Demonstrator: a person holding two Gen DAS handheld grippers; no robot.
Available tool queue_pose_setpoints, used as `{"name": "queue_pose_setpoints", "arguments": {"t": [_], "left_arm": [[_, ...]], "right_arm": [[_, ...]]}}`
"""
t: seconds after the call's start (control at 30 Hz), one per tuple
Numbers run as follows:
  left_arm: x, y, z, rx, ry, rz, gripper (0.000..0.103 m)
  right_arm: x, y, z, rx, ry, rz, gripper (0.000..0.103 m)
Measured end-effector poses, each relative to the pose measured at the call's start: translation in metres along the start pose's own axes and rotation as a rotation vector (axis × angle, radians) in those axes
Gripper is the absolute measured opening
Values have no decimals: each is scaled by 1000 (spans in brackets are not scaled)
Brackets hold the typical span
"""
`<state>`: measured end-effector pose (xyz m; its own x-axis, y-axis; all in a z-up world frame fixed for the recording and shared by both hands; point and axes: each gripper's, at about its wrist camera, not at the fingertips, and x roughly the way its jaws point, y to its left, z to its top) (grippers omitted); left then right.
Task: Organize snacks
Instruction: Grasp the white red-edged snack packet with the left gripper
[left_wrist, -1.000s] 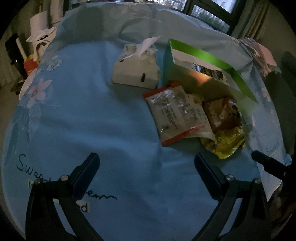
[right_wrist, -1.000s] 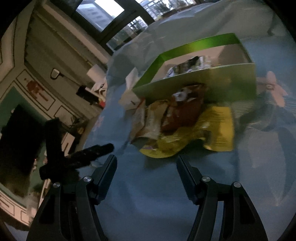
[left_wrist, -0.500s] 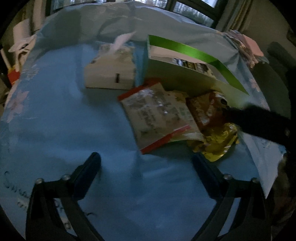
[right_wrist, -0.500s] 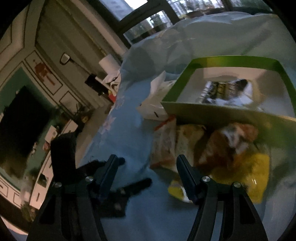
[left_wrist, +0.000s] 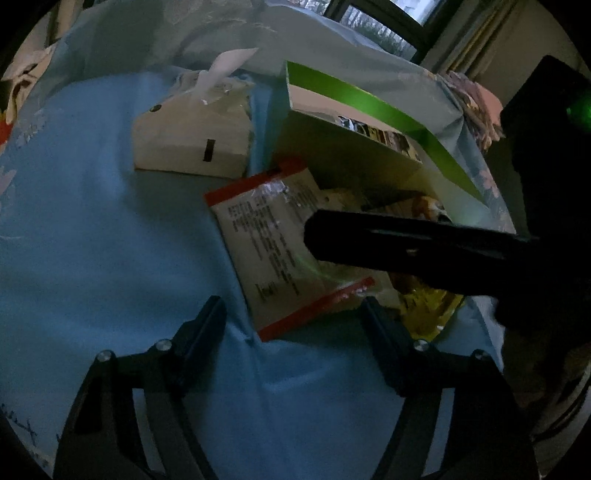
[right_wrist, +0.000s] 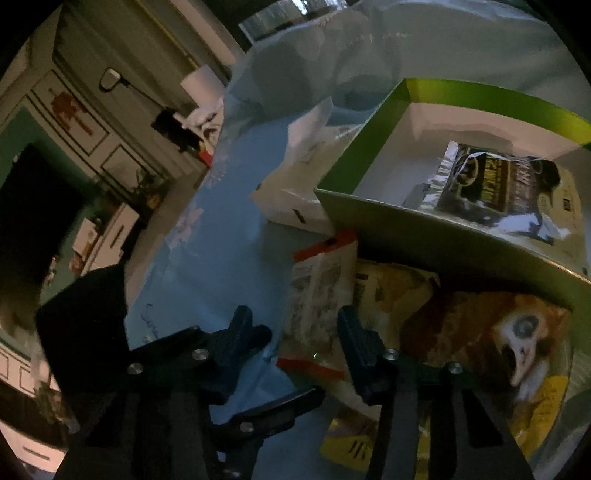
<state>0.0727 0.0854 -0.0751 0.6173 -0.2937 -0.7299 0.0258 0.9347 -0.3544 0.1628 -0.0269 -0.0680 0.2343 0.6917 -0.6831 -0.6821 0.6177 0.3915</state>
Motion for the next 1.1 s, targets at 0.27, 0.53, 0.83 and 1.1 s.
{"name": "queue_pose_setpoints", "arguments": {"t": [0.27, 0.53, 0.83, 1.1], "left_arm": [[-4, 13, 3, -73, -21, -44, 62], [-12, 36, -1, -203, -29, -88, 39], [-11, 38, 1, -200, -23, -92, 36], [-10, 40, 2, -210, -21, -102, 36]], "right_arm": [[16, -8, 5, -3, 44, -42, 22], [15, -16, 2, 25, 55, -21, 13], [24, -9, 13, 7, 70, -83, 19], [34, -11, 22, 6, 100, -76, 26]]}}
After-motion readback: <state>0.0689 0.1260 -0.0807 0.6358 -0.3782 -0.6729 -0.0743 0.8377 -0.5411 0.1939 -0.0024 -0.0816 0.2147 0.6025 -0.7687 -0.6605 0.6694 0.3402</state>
